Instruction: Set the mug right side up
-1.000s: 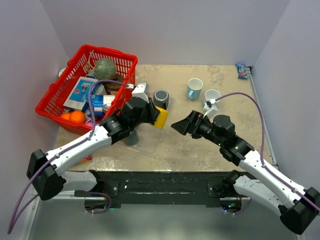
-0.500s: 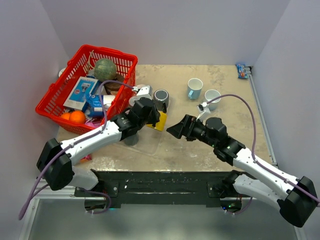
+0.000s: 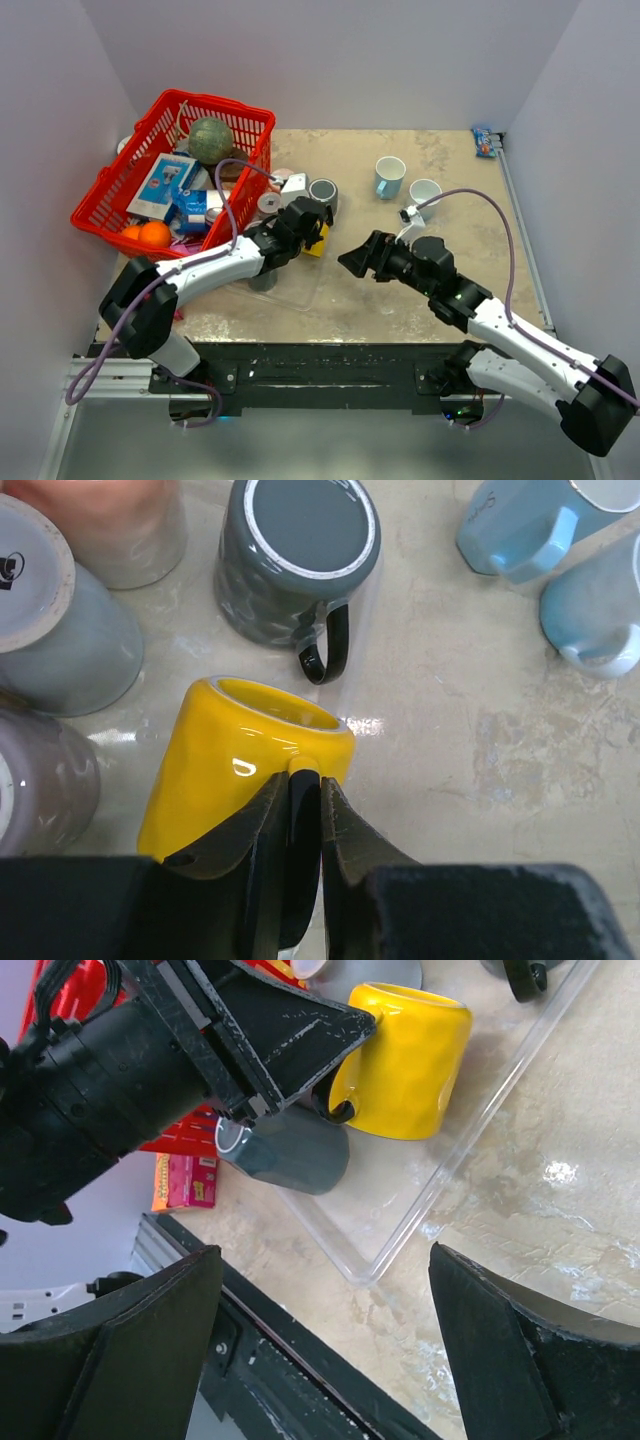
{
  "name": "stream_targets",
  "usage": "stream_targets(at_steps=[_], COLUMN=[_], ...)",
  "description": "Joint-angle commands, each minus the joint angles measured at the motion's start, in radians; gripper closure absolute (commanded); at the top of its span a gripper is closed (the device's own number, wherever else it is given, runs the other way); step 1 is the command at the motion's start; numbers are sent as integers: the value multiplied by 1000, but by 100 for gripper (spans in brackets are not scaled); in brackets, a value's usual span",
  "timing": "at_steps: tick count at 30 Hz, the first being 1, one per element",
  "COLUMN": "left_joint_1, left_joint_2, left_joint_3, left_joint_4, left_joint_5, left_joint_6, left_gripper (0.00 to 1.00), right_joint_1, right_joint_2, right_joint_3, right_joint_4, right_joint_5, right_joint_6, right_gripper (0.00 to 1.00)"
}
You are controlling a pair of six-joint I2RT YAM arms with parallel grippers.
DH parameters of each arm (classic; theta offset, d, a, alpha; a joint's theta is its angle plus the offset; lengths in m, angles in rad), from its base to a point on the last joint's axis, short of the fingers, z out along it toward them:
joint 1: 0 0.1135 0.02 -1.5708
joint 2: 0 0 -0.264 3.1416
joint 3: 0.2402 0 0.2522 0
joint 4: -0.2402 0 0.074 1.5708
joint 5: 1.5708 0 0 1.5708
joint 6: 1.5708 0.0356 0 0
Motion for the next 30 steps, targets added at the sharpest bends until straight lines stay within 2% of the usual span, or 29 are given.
stream_targets(at_steps=[1, 4, 9, 15, 22, 30], left_joint_1=[10, 10, 10, 8, 10, 10], left_joint_2=[-13, -39, -114, -182, -209, -217], left_joint_3=[109, 116, 92, 37, -12, -28], left_joint_4=[-25, -61, -75, -64, -38, -7], left_joint_5=[-62, -20, 55, 144, 237, 290], left_joint_6=[-128, -189, -248, -289, -325, -349], left_gripper=[100, 100, 100, 100, 100, 100], right_joint_1=[40, 97, 166, 187, 189, 189], right_joint_2=[26, 63, 188, 267, 267, 316], right_joint_3=[-37, -67, -35, -17, -14, 15], right_joint_4=[127, 306, 423, 552, 641, 627], right_joint_5=[47, 87, 118, 178, 179, 132], right_joint_6=[-41, -90, -183, -237, -294, -320], right_gripper=[15, 21, 35, 49, 51, 47])
